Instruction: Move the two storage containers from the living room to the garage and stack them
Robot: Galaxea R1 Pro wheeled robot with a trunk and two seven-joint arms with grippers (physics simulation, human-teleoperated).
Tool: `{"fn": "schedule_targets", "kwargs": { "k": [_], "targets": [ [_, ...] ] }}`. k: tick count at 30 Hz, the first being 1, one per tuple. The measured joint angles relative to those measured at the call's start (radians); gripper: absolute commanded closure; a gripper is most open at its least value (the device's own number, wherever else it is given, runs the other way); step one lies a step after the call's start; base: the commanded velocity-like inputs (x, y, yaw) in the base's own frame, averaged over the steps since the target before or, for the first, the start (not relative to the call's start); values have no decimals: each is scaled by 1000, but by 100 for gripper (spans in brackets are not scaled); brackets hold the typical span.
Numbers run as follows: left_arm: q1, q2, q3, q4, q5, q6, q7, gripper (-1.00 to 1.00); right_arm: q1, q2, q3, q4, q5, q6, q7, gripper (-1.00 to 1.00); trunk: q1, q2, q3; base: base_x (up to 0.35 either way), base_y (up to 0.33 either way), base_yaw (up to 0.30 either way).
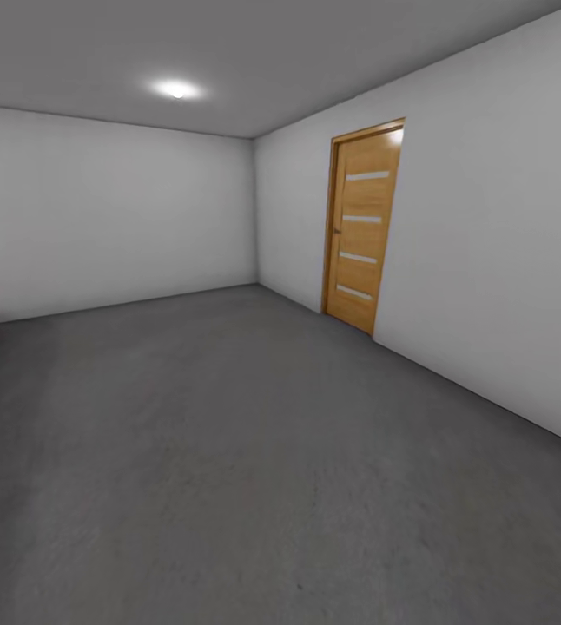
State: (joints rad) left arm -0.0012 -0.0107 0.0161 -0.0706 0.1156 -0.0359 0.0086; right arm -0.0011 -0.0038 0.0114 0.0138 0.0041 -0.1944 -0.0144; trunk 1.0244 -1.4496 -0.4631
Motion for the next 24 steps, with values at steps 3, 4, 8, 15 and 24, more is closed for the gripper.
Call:
{"fn": "schedule_targets", "kwargs": {
  "k": [3,4,8,15,24],
  "targets": [
    [0,0,0,0,0,0,0,-100,0,0,0,0,0,0,0,-100,0,0,0,323,0,0],
    [1,0,0,0,0,0,0,-100,0,1,0,0,0,-1,0,-100,0,0,0,323,0,0],
    [0,0,0,0,0,1,0,-100,0,1,-2,0,-2,-2,-4,-100,0,0,0,323,0,0],
    [0,0,0,0,0,4,0,-100,0,5,-3,0,-3,-2,-10,-100,0,0,0,324,0,-66],
    [0,0,0,0,0,5,0,-100,0,5,-3,0,-4,-2,-12,-100,0,0,0,325,0,-133]
  ]
}}
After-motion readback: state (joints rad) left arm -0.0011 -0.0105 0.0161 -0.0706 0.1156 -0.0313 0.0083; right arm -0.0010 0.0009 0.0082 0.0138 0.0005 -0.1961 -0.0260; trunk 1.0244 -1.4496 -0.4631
